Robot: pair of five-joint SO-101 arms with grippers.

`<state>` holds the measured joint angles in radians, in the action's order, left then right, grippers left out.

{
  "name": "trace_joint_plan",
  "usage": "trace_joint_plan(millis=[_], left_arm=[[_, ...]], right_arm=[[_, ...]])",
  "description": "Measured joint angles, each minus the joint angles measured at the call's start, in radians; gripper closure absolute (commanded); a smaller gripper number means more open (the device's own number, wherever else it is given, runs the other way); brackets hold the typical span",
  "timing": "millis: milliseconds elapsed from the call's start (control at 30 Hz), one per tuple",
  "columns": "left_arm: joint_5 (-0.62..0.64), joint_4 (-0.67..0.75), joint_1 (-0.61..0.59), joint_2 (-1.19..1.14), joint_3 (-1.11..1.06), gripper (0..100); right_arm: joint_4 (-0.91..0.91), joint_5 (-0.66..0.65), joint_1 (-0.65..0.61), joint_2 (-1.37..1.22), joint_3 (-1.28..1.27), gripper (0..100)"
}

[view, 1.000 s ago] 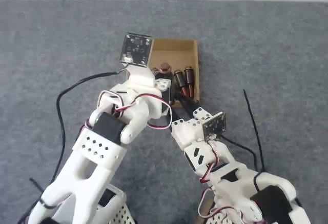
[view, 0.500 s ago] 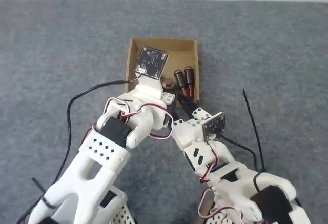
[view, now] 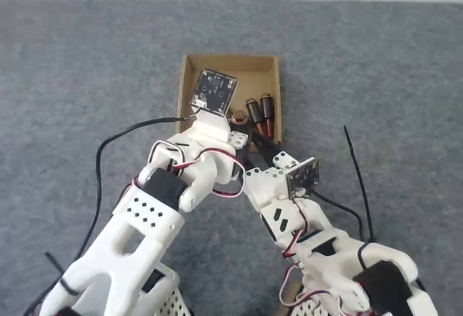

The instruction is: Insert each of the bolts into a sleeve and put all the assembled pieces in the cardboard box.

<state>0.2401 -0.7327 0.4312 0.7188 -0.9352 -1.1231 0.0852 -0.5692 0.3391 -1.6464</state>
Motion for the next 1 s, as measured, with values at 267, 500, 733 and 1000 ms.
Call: trace_joint_plan(millis=[267, 500, 733, 1000], left_arm=[[0.005, -0.052, -0.003, -0.002, -0.003, 79], [0.006, -0.057, -0.002, -0.002, -0.005, 79], [0.002, -0.133, 0.002, 0.155, -0.005, 79], [0.002, -0.123, -0.084, 0.394, -0.064, 79]], right_arm=[[0.0, 0.0, 0.031, 0.0, 0.0, 99.3], [0.0, 0.002, 0.032, 0.005, 0.0, 99.3], [0.0, 0.002, 0.026, 0.005, 0.0, 99.3], [0.0, 0.002, 0.026, 0.005, 0.0, 99.3]])
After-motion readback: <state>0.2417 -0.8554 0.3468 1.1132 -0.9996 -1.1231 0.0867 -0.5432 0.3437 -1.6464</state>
